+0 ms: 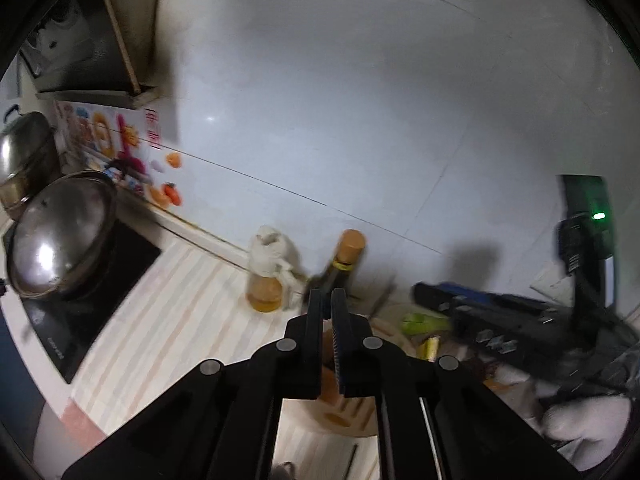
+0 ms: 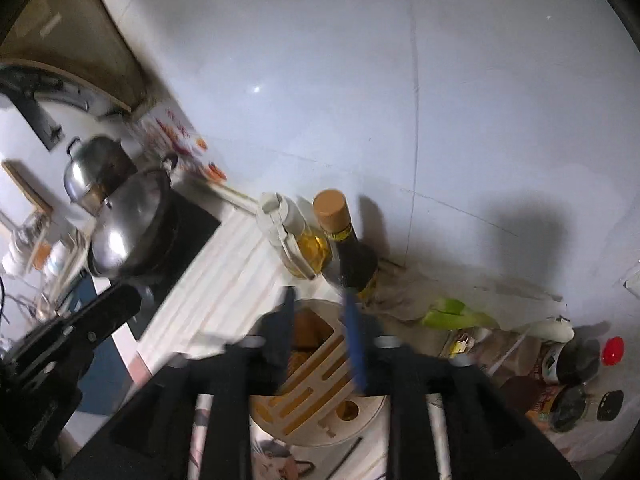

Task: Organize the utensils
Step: 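Carry black chopsticks into the beige holder and open both tools, then grasp a gold-tipped wooden chopstick with the right tool while the left tool grasps a black chopstick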

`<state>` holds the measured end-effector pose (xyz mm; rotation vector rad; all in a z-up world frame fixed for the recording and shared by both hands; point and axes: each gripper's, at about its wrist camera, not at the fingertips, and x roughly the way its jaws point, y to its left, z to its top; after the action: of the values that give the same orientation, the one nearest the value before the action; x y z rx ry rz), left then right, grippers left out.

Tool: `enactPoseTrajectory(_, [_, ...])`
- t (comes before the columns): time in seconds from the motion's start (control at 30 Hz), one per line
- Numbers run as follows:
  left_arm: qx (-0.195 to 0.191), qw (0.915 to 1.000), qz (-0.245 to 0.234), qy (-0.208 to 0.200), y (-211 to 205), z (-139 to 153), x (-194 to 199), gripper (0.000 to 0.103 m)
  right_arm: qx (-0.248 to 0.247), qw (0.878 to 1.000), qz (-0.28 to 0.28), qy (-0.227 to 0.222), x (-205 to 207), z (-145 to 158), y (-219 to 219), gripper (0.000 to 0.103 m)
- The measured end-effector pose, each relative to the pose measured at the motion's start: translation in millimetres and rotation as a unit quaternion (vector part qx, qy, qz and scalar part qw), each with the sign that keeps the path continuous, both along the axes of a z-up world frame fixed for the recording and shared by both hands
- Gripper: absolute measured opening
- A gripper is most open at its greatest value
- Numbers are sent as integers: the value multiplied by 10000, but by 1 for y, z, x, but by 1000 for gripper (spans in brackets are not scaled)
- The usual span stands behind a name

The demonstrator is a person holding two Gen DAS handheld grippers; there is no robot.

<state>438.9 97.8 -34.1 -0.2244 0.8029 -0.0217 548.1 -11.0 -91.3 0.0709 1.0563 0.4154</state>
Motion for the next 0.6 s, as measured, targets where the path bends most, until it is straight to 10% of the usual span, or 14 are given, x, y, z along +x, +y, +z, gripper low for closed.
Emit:
enactPoseTrajectory(0.03, [37,10000,80,-22,4,1,-4,12,69,9999,-86,-57,-3,4,-5,49])
enactPoseTrajectory(0.1, [117,9996,252,-67,11,4,-12,79,170,9994,-233,-188,-12,11,-15,54])
enactPoseTrajectory(0.17, [221,9984,463,-222,18,6,-25,103,205,9989,-343,-240,-21,16,-25,56])
enactPoseTrajectory(0.37, [415,9967,662,-214,18,-16,-63,103,-25,9957,-892,-239,-71,6,-71,65])
enactPoseTrajectory(0.6, [637,9947,436,686,-19,-100,-97,103,-280,9842,-1559,789,-144,-97,-140,65])
